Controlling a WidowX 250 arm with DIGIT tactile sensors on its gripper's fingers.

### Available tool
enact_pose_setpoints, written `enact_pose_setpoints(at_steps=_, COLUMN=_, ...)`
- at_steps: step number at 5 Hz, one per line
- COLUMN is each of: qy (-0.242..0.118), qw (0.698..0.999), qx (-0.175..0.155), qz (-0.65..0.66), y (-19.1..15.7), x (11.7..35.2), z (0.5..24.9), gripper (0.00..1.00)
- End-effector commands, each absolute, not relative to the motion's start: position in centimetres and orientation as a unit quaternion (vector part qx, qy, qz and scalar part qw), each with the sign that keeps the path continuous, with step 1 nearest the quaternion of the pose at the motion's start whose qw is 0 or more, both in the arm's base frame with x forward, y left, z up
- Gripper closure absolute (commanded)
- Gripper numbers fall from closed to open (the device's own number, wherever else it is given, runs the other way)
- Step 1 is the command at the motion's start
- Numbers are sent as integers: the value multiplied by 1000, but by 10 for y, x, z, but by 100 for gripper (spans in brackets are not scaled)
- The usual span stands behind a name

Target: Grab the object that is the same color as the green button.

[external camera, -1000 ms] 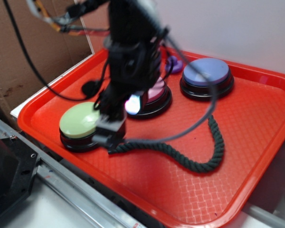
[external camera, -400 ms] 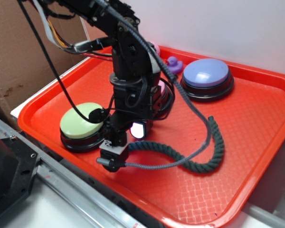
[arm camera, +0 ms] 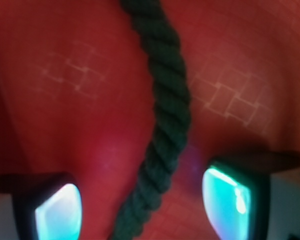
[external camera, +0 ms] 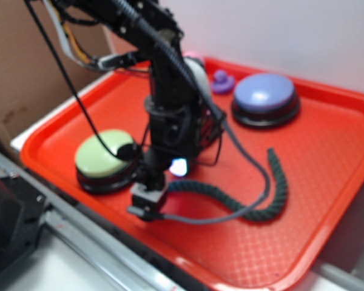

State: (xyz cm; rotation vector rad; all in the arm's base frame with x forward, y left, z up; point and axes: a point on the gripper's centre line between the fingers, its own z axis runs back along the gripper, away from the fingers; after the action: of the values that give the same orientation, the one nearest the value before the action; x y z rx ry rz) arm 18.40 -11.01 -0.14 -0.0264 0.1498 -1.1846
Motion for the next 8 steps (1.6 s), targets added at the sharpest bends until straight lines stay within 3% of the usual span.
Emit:
enact_pose_setpoints(at_steps=1, qy=107, qw=849, qx=37, qz=-517, y=-86, x=161, z=-18, gripper=20)
enact_pose_setpoints(at_steps=2, qy=110, qw=855, qx=27, qz=-506, y=-89, x=159, z=-18, gripper=100)
enact_pose_setpoints(at_steps=4, qy=95, qw=864, qx=20, qz=-494, y=-90, x=163, z=-6, gripper=100)
enact_pose_setpoints(at_steps=5, qy=54, qw=901, qx=31, qz=-430, y=-86, x=176, z=41, gripper=100)
enact_pose_setpoints(at_steps=6, qy=-22, qw=948, qx=21, qz=-315, y=-81, x=181, z=89, gripper=100)
enact_pose_setpoints(at_steps=8, qy=-63, qw=996, qx=-4, qz=-70, y=-60, x=158, z=188, gripper=100)
